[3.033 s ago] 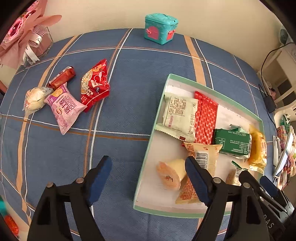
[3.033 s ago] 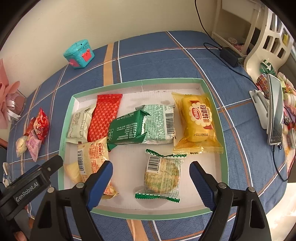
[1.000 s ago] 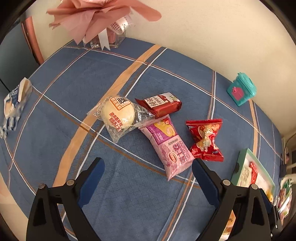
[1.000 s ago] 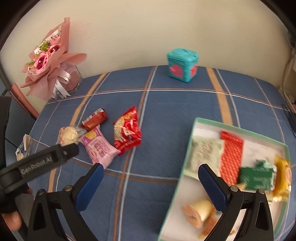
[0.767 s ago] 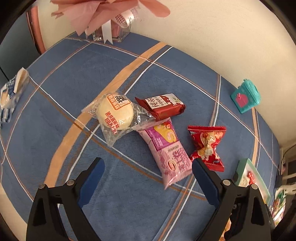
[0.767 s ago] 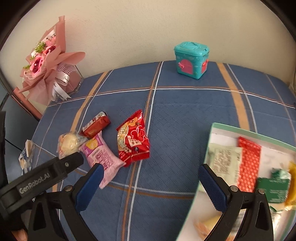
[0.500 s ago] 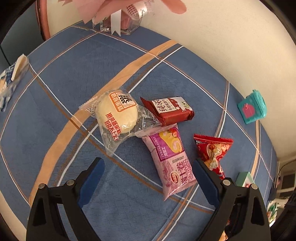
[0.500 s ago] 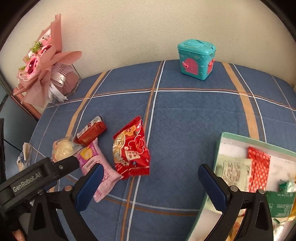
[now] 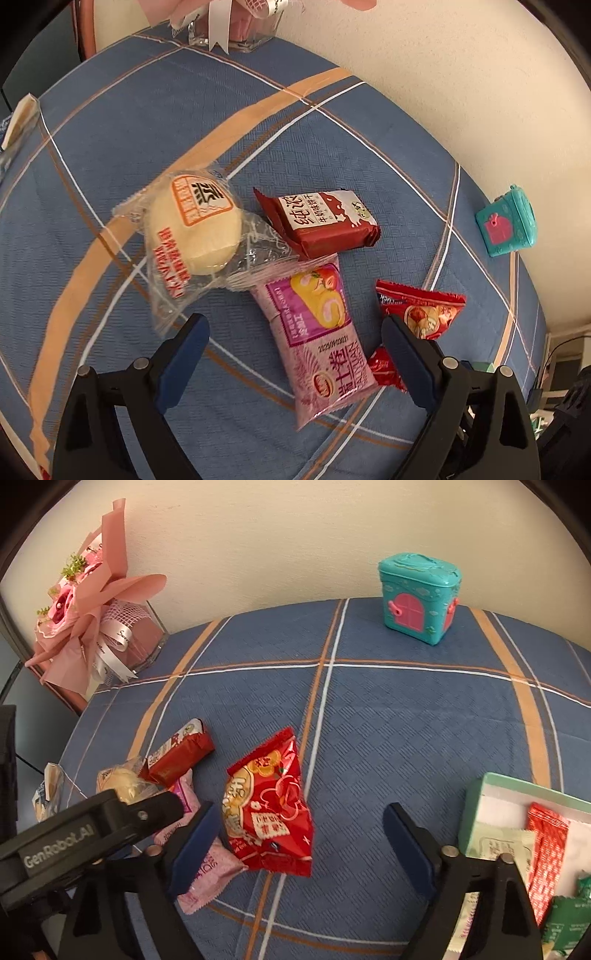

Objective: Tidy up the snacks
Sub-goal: 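Grasp the pink bread pack with the left tool while the right tool grasps the red candy pack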

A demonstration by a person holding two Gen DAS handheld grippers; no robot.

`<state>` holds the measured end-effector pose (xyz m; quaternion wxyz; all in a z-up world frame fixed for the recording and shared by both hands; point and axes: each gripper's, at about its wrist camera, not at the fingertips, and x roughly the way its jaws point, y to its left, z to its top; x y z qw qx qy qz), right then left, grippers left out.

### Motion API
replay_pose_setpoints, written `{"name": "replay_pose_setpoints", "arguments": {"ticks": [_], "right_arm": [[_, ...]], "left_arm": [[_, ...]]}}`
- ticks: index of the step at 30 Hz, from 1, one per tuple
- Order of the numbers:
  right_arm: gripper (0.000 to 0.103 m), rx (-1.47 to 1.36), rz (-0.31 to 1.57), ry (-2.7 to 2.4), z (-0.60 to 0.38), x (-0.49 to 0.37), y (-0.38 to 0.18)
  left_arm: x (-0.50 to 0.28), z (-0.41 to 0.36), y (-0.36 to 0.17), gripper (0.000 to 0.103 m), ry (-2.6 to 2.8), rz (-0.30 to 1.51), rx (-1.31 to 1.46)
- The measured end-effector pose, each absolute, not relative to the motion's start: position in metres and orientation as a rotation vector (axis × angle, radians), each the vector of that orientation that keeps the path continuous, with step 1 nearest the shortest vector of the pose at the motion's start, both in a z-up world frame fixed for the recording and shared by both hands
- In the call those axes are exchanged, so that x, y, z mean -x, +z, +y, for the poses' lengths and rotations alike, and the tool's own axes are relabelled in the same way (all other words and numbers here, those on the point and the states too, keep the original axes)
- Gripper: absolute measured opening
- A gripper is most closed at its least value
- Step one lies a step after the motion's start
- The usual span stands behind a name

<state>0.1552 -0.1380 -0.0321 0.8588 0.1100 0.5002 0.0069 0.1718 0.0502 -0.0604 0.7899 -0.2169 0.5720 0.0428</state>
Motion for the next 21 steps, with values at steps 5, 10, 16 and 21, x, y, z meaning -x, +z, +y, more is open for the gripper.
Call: {"name": "replay_pose_setpoints", "arguments": {"ticks": [5, 10, 16, 21], "right_arm": [[0.084, -0.239, 1.043, 0.043, -0.132, -0.161, -0.036], [0.072, -0.252, 1.032, 0.082, -0.127, -0.163, -0.037], [0.054, -0.223, 1.020, 0.111, -0.118, -0.159, -0.032], [0.053, -0.204, 1.018, 0.105, -0.115, -0.158, -0.031]], "left_arm": [[-0.179, 0.051, -0.068, 0.082, 0.082, 1.226, 0.514], [-0.187, 0.052, -0.075, 0.075, 0.063, 1.225, 0.555], [-0.188, 0.049, -0.083, 0.054, 0.018, 1.228, 0.624], [-0.188, 0.046, -0.084, 0.038, 0.002, 1.225, 0.624]]}}
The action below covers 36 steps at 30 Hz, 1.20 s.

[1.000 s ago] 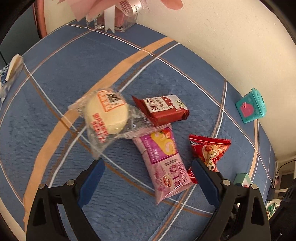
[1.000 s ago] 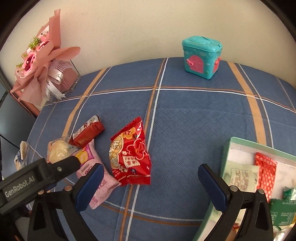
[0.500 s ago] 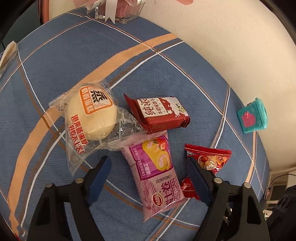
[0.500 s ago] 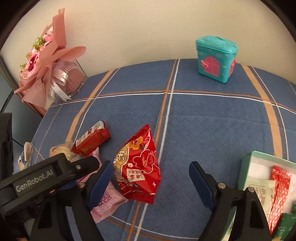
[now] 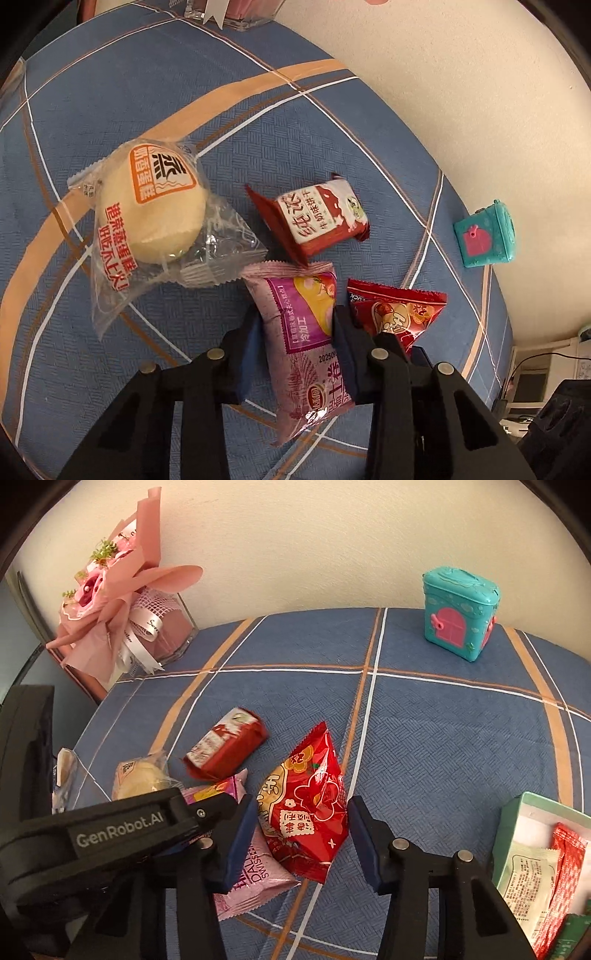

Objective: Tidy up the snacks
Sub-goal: 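Grasp the pink bread pack with the left tool while the right tool grasps the red candy pack, then carry the pink pack with the left tool while the right tool carries the red pack over the tray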

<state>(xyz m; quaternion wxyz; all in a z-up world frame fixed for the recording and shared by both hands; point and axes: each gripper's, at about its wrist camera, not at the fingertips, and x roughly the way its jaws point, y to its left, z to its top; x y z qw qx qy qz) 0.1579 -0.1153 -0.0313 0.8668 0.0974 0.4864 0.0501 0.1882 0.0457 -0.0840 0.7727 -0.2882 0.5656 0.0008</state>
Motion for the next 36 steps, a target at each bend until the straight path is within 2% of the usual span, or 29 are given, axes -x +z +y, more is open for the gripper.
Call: {"name": "replay_pose_setpoints", "arguments": {"ticks": [5, 17, 36], "right_arm": [[0.050, -0.215, 1.026, 0.101, -0.116, -0.155, -0.029], [0.049, -0.291, 1.012, 0.053, -0.138, -0.123, -0.003], [0.049, -0.273, 0.953, -0.052, -0.169, -0.046, 0.054]], "left_arm": [[-0.184, 0.035, -0.075, 0.035, -0.003, 1.227, 0.602], [-0.160, 0.022, -0.044, 0.034, -0.021, 1.199, 0.590], [-0.098, -0.010, 0.007, 0.034, -0.079, 1.138, 0.417]]}}
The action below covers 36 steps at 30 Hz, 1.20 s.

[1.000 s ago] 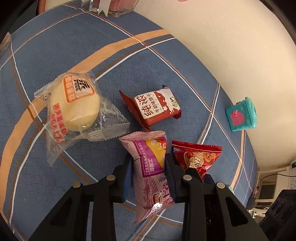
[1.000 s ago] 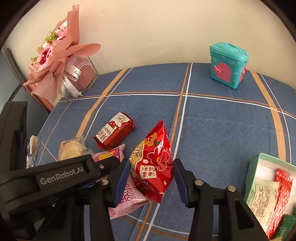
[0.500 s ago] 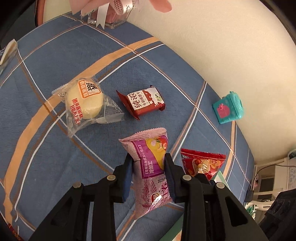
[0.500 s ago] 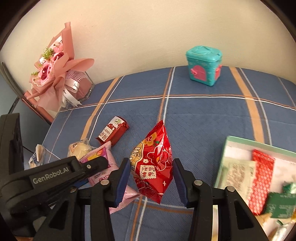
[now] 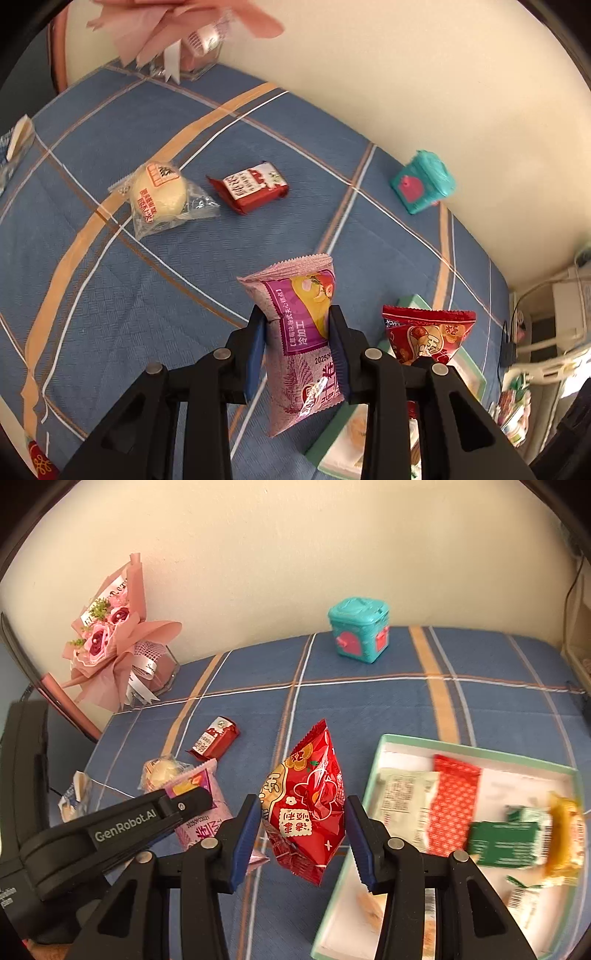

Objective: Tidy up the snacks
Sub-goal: 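Carry the pink pack with the left tool while the right tool carries the red pack over the tray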

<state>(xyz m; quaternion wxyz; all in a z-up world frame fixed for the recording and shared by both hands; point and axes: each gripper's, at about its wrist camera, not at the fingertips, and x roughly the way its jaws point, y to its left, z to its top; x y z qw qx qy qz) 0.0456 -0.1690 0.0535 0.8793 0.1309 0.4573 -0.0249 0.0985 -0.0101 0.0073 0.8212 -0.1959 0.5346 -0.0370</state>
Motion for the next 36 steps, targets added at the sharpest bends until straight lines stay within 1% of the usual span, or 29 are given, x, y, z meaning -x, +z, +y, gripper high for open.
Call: {"name": "replay_pose_setpoints", "arguments": {"ticks": [9, 16, 28, 36], "right_arm": [[0.049, -0.257, 0.912, -0.080, -0.174, -0.010, 0.073], [0.049, -0.279, 0.917, -0.096, -0.185, 0.006, 0.077], [0.049, -0.379, 1.037, -0.222, -0.242, 0.010, 0.052], [0.049, -0.455, 1.042, -0.346, -0.293, 0.024, 0.049]], "left_arm": [[-0.073, -0.031, 0.035, 0.034, -0.133, 1.077, 0.335], [-0.061, -0.045, 0.042, 0.034, -0.147, 1.059, 0.306], [-0.056, -0.076, 0.030, 0.034, -0.156, 1.093, 0.271], [-0.050, -0.106, 0.026, 0.034, -0.214, 1.108, 0.202]]}}
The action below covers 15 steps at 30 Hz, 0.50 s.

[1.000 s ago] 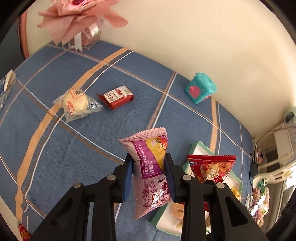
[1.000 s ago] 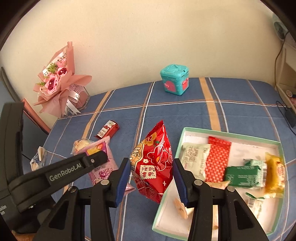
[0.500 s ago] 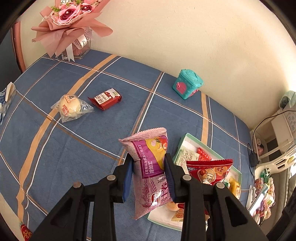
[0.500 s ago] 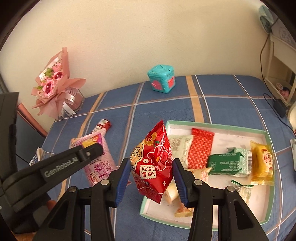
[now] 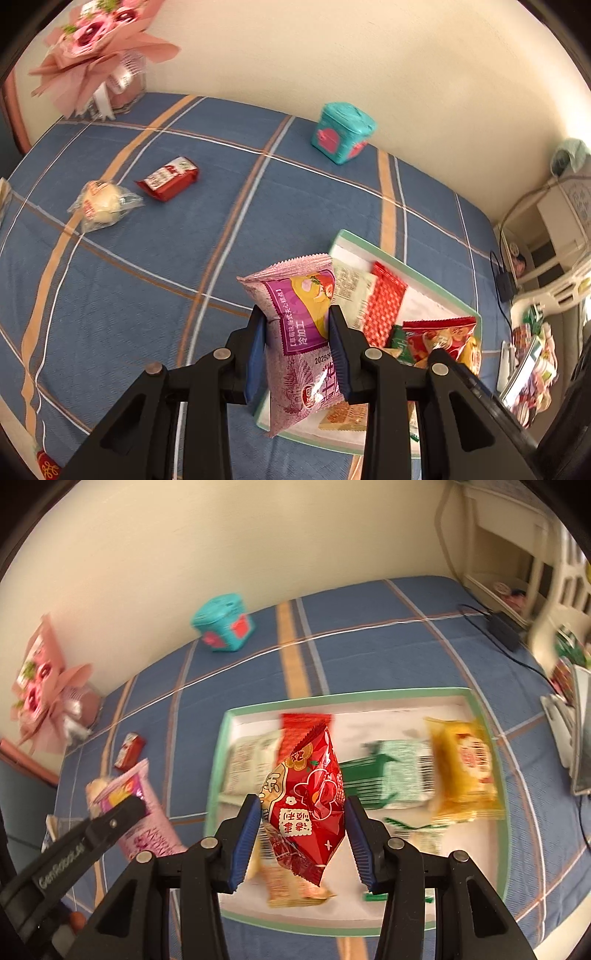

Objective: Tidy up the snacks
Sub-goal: 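Carry the pink pack with the left tool while the right tool carries the red pack over the tray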

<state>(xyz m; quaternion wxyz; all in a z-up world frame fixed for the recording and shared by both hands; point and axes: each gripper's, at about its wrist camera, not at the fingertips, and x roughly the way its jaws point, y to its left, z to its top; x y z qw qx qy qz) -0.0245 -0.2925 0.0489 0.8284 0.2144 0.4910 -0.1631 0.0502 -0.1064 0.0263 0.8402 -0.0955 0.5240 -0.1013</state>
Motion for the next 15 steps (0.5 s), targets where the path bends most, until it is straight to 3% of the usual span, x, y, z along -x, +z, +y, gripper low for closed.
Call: {"name": "replay_pose_setpoints", "arguments": {"ticks": [15], "right_arm": [[0.050, -0.521, 1.027, -0.421, -0.338, 0.036, 0.047]], "left_arm": [[-0.054, -0.157, 0.022, 0.034, -0.316, 1.085, 0.104]]}}
